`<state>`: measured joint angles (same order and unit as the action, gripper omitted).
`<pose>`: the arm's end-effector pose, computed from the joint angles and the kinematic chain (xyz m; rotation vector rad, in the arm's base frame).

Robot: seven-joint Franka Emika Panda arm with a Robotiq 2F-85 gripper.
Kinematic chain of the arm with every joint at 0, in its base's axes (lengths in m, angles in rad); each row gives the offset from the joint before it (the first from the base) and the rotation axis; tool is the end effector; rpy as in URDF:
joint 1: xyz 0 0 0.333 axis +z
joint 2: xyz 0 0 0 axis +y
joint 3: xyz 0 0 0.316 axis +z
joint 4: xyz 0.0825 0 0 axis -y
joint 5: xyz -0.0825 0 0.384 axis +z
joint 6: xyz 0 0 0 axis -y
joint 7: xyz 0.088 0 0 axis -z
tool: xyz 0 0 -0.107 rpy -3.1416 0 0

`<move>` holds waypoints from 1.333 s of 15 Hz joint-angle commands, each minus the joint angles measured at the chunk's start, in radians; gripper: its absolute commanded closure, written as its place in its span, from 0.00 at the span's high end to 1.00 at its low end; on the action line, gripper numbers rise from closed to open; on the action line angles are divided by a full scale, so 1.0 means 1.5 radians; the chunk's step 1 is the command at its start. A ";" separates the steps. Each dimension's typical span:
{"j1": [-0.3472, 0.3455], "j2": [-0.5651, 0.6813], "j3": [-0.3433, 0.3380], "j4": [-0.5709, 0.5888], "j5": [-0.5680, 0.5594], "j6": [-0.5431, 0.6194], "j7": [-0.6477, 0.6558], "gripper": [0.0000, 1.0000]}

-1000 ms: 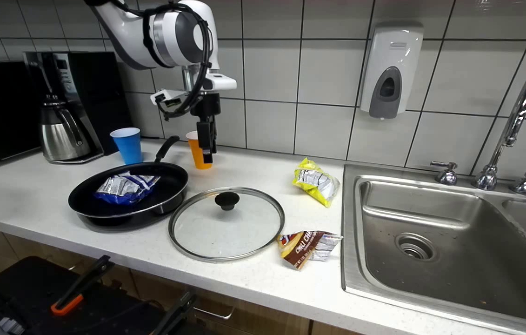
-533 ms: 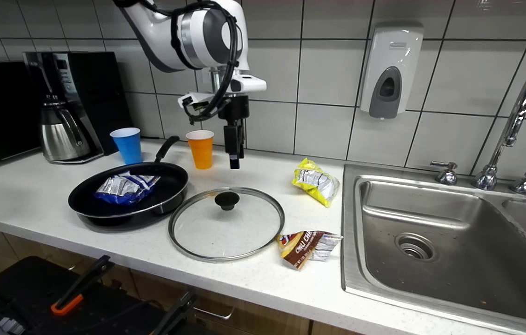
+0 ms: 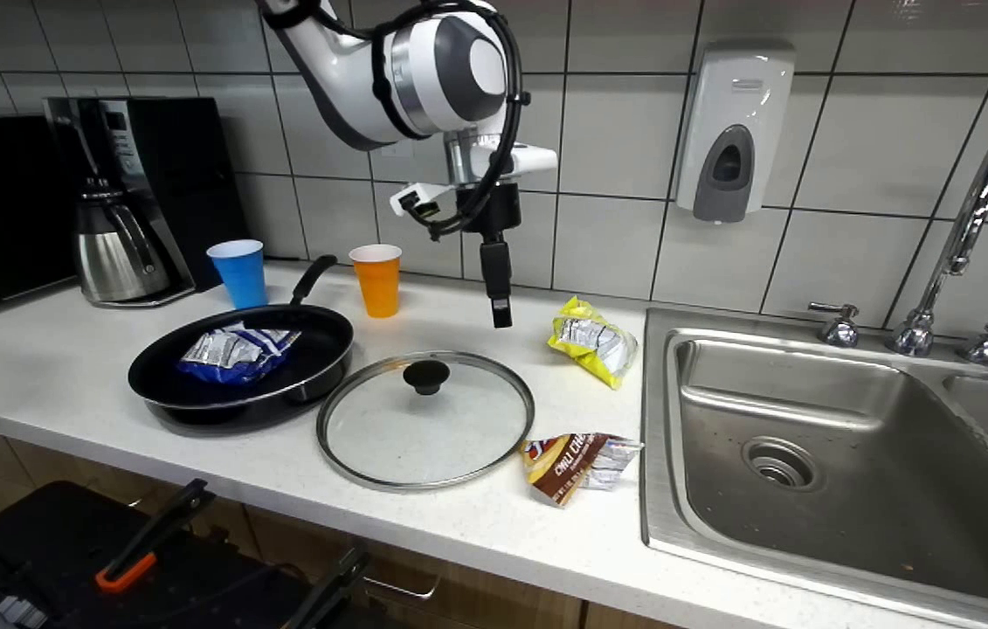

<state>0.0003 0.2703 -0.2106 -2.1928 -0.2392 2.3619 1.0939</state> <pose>0.5339 -0.1172 0.2566 2.4602 -1.5433 0.0038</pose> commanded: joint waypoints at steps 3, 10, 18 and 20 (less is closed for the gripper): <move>-0.023 0.083 -0.001 0.093 -0.021 0.002 -0.110 1.00; -0.017 0.173 -0.017 0.187 -0.035 -0.007 -0.259 1.00; 0.000 0.232 -0.041 0.228 -0.072 0.006 -0.324 1.00; 0.002 0.240 -0.041 0.235 -0.068 0.013 -0.332 1.00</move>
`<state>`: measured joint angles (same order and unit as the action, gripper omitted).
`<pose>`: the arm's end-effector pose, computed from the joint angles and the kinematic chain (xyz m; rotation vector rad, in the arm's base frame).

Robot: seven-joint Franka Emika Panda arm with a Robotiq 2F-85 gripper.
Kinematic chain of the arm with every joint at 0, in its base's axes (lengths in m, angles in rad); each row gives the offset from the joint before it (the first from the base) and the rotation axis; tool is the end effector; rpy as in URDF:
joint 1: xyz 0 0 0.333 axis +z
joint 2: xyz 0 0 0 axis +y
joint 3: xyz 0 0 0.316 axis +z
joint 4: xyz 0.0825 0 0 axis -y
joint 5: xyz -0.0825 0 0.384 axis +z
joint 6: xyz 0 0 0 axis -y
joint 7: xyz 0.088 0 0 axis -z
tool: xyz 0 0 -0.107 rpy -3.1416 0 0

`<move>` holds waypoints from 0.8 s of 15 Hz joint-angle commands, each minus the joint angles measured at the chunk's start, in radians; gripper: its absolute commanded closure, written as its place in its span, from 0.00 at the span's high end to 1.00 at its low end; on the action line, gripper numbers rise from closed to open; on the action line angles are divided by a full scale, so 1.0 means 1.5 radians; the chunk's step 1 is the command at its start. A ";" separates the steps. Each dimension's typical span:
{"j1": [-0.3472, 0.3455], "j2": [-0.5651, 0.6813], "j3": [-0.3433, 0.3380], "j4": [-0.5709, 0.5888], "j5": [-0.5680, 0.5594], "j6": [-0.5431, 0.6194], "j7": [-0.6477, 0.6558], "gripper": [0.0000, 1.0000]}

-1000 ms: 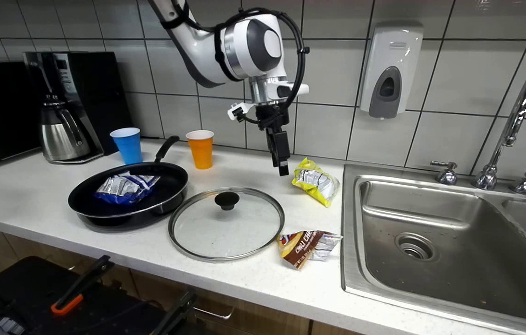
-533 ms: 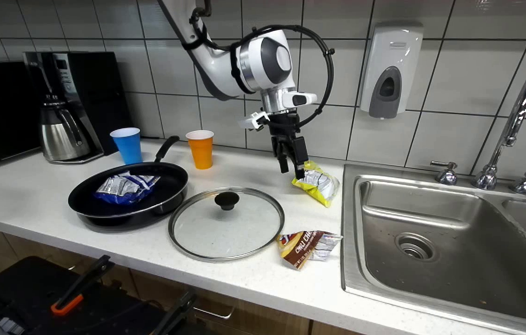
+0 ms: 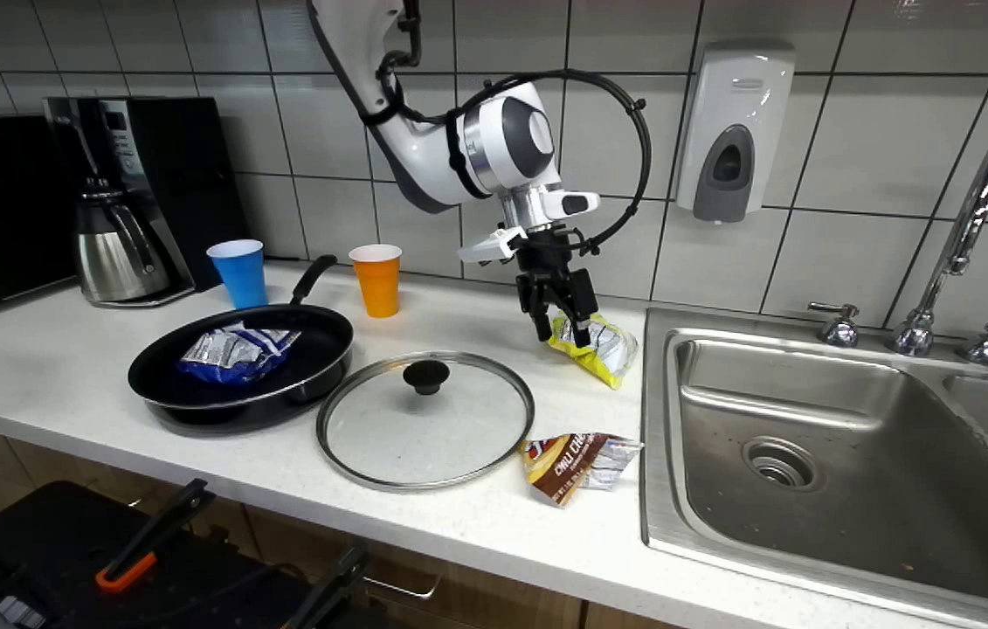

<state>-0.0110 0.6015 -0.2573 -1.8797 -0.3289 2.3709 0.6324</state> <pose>0.6049 -0.1633 0.1903 2.6361 -0.8358 -0.0508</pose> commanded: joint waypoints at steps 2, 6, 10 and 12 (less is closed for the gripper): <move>0.015 0.027 -0.012 0.033 -0.008 0.015 -0.028 1.00; 0.021 0.042 -0.015 0.048 -0.004 0.024 -0.032 1.00; 0.025 0.054 -0.019 0.059 -0.004 0.025 -0.031 1.00; 0.026 0.058 -0.022 0.064 -0.004 0.025 -0.030 1.00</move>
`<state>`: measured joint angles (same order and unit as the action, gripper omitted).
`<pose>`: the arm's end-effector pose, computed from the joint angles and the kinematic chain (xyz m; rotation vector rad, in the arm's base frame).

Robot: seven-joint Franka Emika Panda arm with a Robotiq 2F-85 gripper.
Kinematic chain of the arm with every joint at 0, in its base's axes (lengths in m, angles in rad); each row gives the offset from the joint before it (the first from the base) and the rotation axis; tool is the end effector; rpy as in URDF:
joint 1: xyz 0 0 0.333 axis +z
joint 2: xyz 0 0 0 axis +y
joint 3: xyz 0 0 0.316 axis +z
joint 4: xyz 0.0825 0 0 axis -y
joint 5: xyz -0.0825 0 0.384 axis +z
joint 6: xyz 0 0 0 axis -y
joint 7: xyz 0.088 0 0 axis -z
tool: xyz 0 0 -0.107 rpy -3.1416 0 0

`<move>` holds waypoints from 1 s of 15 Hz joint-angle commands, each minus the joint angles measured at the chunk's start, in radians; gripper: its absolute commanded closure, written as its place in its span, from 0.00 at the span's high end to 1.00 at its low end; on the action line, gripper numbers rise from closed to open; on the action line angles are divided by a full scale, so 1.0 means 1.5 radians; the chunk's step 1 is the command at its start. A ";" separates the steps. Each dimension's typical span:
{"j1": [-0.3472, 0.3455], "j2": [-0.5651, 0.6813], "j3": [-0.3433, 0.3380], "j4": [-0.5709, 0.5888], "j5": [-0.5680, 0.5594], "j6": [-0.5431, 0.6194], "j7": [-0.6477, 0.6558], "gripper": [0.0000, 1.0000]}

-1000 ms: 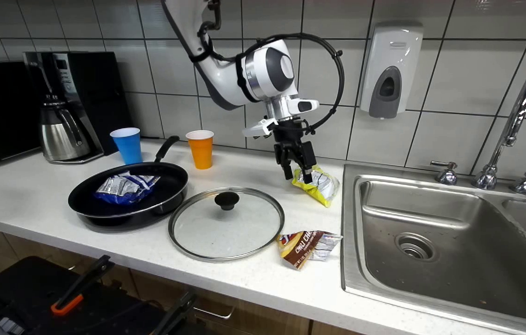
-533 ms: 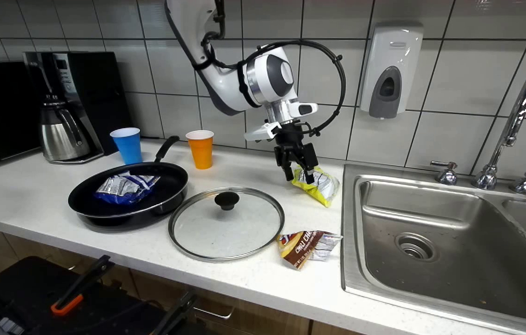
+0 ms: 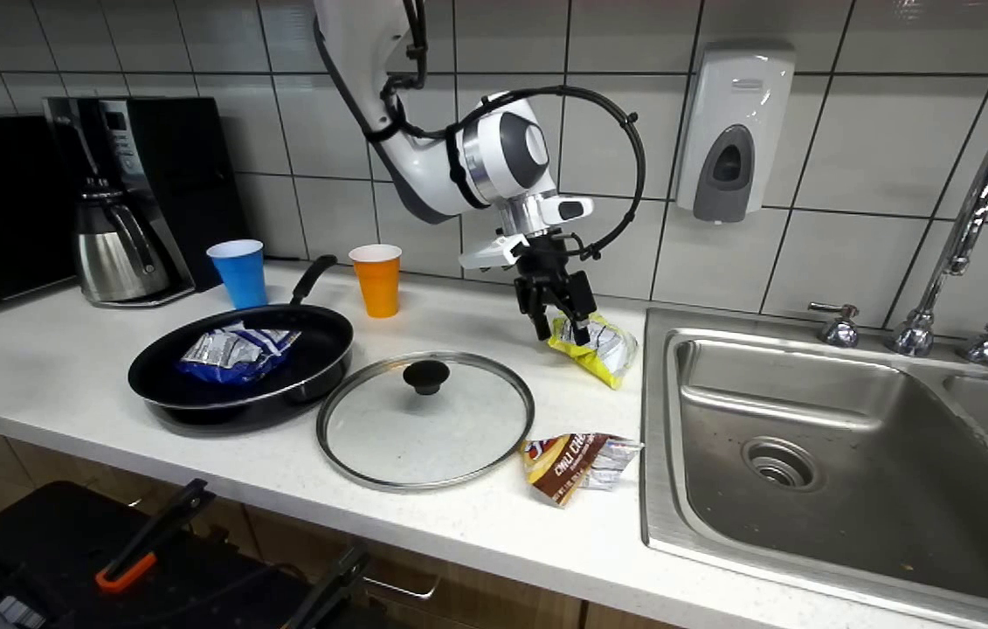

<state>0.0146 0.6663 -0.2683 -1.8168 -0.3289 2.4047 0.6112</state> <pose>0.6248 -0.1541 0.1776 2.6490 -0.7631 -0.0026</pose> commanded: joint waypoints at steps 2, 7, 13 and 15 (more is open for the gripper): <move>0.012 0.017 -0.019 0.024 -0.005 0.007 -0.013 0.72; 0.016 0.023 -0.025 0.027 -0.003 0.011 -0.012 0.43; 0.020 0.023 -0.026 0.021 -0.001 0.012 -0.005 0.01; 0.029 0.014 -0.034 0.018 -0.002 -0.002 0.013 0.00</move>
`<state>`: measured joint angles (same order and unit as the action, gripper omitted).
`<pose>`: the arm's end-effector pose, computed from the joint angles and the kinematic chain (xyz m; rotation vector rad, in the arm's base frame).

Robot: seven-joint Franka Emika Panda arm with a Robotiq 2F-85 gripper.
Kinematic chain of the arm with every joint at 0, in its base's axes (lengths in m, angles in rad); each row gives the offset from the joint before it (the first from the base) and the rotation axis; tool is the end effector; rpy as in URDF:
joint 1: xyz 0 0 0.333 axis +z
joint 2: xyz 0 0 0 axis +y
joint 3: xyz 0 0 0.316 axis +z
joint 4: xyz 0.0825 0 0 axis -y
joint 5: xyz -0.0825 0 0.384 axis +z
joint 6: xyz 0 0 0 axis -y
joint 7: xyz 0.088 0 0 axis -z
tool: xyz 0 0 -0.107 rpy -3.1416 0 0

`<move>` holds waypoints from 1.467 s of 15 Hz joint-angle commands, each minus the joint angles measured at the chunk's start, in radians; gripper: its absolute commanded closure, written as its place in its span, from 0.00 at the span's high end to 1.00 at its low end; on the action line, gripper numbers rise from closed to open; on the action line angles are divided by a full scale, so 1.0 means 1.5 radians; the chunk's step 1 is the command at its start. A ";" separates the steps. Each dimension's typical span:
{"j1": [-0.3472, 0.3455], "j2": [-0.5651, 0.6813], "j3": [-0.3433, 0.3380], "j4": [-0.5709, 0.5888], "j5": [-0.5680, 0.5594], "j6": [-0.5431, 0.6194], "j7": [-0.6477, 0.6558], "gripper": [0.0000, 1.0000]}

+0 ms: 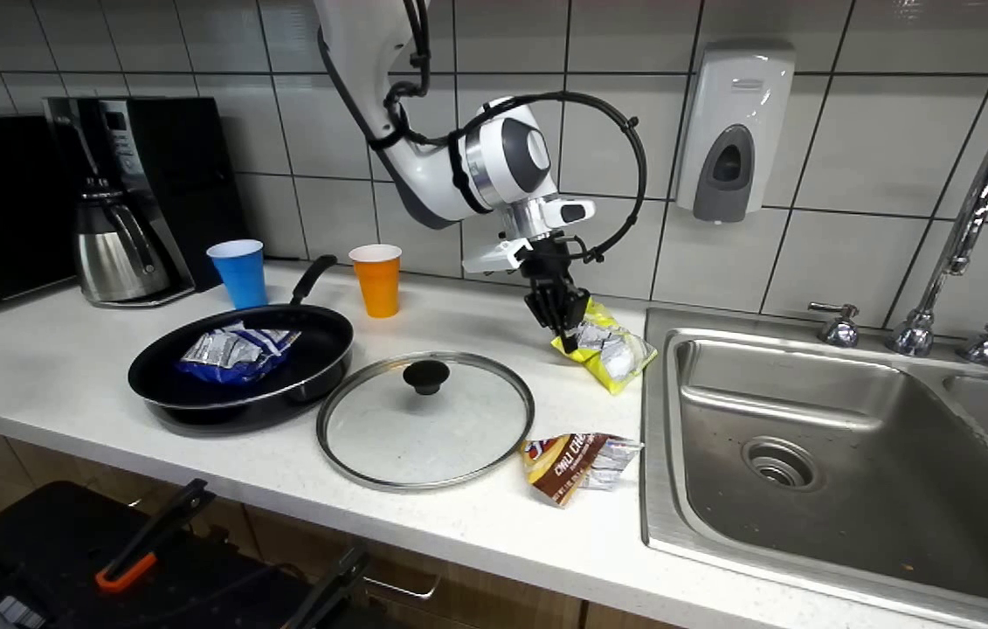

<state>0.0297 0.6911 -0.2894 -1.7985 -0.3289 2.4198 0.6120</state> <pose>0.6292 -0.1566 0.1724 2.6375 -0.7537 0.0153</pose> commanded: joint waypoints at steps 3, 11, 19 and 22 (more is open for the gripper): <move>0.039 -0.017 -0.038 -0.002 -0.011 -0.024 0.036 0.00; 0.075 -0.079 -0.046 -0.033 -0.016 -0.079 0.074 0.00; 0.112 -0.177 -0.029 -0.120 -0.058 -0.081 0.131 0.00; 0.128 -0.214 -0.014 -0.166 -0.087 -0.083 0.178 0.00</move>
<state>0.2043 0.4644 -0.3367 -1.9536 -0.3981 2.3170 0.7954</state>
